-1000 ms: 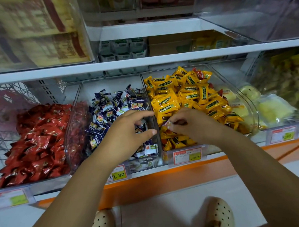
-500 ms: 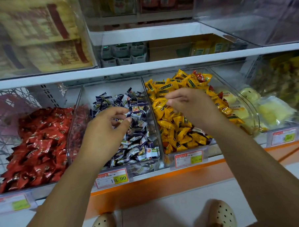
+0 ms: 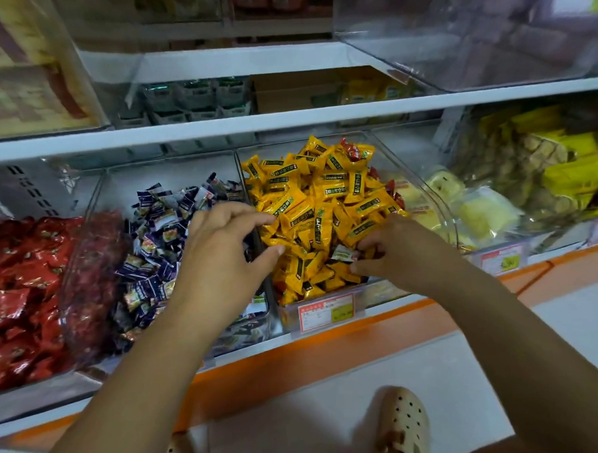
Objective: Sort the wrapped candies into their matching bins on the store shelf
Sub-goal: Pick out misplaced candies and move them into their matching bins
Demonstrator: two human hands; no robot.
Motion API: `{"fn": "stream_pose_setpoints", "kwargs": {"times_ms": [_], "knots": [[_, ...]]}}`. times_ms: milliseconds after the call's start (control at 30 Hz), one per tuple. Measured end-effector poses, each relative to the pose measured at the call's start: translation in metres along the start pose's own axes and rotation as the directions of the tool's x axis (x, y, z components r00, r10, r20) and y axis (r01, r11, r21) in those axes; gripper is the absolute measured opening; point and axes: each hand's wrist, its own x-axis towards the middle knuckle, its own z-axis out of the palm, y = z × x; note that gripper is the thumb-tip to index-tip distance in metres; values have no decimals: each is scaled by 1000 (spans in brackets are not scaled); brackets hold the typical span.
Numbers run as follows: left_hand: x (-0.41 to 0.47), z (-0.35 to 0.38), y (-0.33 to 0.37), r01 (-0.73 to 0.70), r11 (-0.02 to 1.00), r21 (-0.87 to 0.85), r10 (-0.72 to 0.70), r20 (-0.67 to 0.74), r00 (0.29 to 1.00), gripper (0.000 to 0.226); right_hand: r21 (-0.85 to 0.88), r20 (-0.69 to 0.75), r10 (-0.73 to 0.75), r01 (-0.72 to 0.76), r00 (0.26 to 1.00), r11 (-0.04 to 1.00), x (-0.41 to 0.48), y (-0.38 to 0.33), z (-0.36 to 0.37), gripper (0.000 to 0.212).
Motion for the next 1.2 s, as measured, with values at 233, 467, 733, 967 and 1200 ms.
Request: {"fn": "stream_pose_setpoints", "kwargs": {"times_ms": [233, 467, 733, 967, 1200], "knots": [[3, 21, 15, -152, 987, 42, 150, 46, 988, 38, 212, -82, -49, 65, 995, 975, -5, -6, -7, 14], [6, 29, 27, -214, 977, 9, 214, 26, 976, 31, 482, 4, -132, 114, 991, 869, -12, -21, -16, 9], [8, 32, 23, -171, 985, -7, 171, 1, 985, 24, 215, 97, 49, -69, 994, 974, -25, 37, -29, 12], [8, 33, 30, -145, 989, -5, 145, 17, 989, 25, 190, 175, -34, 0, 984, 982, -17, 30, -19, 20], [10, 34, 29, -122, 993, -7, 122, 31, 992, 25, 275, 166, -9, -38, 986, 961, -12, 28, -13, 10]]}}
